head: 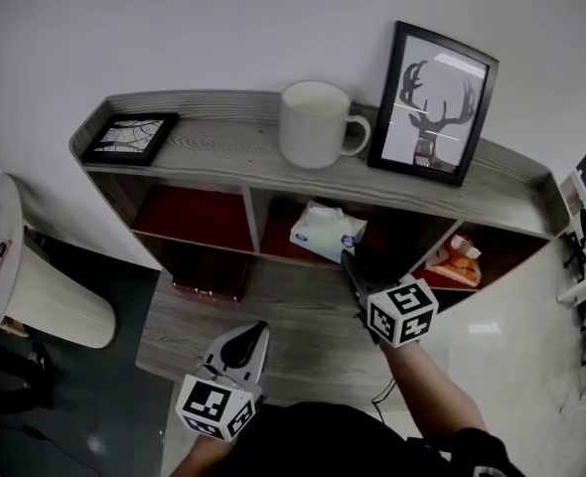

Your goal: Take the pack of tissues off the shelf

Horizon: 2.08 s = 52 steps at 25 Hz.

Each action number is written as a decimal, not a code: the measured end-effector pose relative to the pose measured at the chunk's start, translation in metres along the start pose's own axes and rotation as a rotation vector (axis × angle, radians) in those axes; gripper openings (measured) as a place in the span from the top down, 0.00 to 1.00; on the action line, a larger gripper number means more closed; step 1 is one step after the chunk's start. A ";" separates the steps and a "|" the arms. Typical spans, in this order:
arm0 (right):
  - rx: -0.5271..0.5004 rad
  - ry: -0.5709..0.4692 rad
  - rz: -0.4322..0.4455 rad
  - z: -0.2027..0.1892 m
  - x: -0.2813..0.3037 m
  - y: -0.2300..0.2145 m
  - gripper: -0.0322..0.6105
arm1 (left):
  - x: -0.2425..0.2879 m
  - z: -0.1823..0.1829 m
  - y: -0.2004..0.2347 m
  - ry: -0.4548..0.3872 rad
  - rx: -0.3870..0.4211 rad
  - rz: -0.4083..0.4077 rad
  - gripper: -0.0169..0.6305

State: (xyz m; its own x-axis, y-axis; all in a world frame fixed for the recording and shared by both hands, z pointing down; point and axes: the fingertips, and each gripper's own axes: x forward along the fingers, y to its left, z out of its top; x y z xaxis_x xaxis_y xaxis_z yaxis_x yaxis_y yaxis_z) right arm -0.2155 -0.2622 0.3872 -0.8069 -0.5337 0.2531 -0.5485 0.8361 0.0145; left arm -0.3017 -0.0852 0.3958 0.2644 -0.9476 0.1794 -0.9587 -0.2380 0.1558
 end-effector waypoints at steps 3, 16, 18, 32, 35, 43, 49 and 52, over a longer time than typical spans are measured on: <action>-0.007 -0.005 0.006 -0.002 -0.006 0.002 0.85 | -0.004 -0.002 -0.004 0.005 -0.002 0.004 0.95; 0.007 -0.104 0.045 0.013 -0.056 0.015 0.90 | -0.017 -0.006 -0.015 0.018 0.003 0.024 0.95; 0.018 -0.126 0.059 0.017 -0.066 0.018 0.91 | -0.019 -0.005 -0.014 0.018 0.006 0.029 0.96; 0.040 -0.197 0.284 0.017 -0.100 0.091 0.91 | -0.037 -0.006 -0.002 0.012 0.004 0.106 0.96; 0.049 -0.178 0.335 0.003 -0.097 0.108 0.91 | -0.044 -0.009 0.000 0.014 -0.008 0.134 0.96; 0.088 -0.131 0.404 -0.040 -0.081 0.129 0.91 | -0.061 -0.023 0.004 0.038 -0.032 0.185 0.96; 0.094 -0.072 0.418 -0.084 -0.068 0.124 0.91 | -0.060 -0.035 0.002 0.070 -0.058 0.186 0.96; 0.091 -0.018 0.408 -0.117 -0.059 0.116 0.91 | -0.056 -0.041 -0.003 0.081 -0.071 0.178 0.96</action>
State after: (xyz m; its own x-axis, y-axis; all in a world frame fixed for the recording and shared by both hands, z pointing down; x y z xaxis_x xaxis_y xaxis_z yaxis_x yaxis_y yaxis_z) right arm -0.2060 -0.1191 0.4874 -0.9655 -0.1635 0.2029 -0.1990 0.9652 -0.1695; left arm -0.3099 -0.0226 0.4247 0.1015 -0.9523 0.2877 -0.9820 -0.0496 0.1822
